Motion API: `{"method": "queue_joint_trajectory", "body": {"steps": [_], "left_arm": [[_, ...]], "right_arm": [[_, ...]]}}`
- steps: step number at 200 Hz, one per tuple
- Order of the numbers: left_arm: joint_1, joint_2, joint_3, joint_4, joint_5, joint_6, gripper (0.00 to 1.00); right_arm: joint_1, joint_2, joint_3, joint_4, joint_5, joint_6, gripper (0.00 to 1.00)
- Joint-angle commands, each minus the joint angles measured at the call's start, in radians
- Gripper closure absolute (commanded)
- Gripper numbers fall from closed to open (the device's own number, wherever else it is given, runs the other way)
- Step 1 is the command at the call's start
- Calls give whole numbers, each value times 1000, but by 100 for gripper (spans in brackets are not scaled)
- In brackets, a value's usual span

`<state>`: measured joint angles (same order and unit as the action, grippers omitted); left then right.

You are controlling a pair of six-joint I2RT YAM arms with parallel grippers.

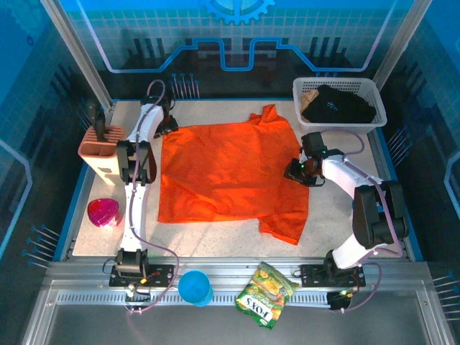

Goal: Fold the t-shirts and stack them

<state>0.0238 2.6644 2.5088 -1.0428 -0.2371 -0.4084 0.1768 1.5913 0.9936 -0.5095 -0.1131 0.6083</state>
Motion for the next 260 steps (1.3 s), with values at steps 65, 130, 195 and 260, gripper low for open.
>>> {"method": "queue_joint_trajectory", "body": {"steps": [65,130,195,260], "left_arm": [[21,36,55,-8,197,93,100],[19,-331,-330,231,205,58,100],[2,-469,-408,224,240,81,100],[-8,-443,-425,243,265,67,100]], "right_arm": [[17,-36,-6,-31,-18,3,64],[15,104,241,-94,-5,-188,50],[17,665,914,-285,22,-436,49],[73,926,1221,-542,77,-414,63]]}}
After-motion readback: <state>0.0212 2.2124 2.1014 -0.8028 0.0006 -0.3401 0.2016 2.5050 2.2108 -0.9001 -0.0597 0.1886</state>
